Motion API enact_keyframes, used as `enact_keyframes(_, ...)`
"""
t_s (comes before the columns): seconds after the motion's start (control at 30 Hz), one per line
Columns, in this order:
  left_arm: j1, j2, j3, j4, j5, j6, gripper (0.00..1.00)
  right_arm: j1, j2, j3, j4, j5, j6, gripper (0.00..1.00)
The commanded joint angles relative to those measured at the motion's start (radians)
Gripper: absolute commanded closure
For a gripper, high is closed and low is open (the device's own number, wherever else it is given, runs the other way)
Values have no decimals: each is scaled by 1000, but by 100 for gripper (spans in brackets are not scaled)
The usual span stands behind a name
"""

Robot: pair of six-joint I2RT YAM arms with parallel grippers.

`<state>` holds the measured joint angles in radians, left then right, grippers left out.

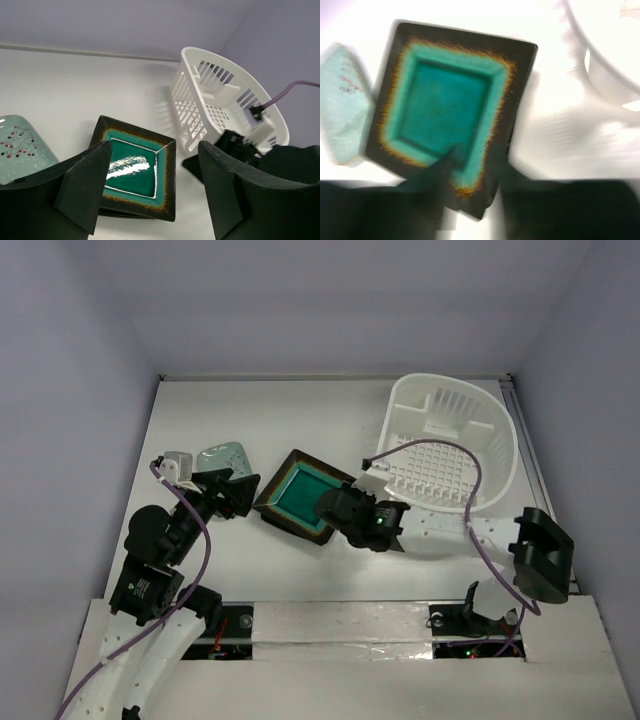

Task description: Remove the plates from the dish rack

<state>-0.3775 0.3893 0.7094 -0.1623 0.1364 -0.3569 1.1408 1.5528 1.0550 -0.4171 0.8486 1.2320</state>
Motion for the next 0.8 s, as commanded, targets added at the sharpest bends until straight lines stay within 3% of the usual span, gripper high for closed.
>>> enact_keyframes(0.0, 8, -6, -2, 41, 14, -2, 31, 30, -105, 74, -87, 109, -90, 80)
enact_keyframes(0.07, 8, -4, -2, 41, 11, -1, 28, 39, -178, 62, -71, 99, -140, 100)
enact_keyframes(0.23, 8, 0, -4, 55, 23, -2, 24, 39, -385, -21, 46, 61, -345, 100)
enact_keyframes(0.43, 8, -23, -4, 75, 8, -2, 17, 39, -753, -47, 150, 46, -620, 98)
enact_keyframes(0.5, 8, -29, -5, 73, -6, -4, 15, 39, -871, -40, 166, 32, -692, 81)
enact_keyframes(0.53, 8, -29, -2, 73, -15, -2, 15, 39, -905, -39, 167, 38, -709, 59)
enact_keyframes(0.6, 8, -23, 1, 73, -21, -2, 14, 39, -991, -46, 158, 78, -730, 32)
enact_keyframes(0.63, 8, -17, 7, 76, -21, -2, 14, 39, -1014, -46, 147, 87, -730, 2)
enact_keyframes(0.77, 8, 9, 44, 73, -21, -4, 14, 39, -1089, -75, 129, 128, -750, 0)
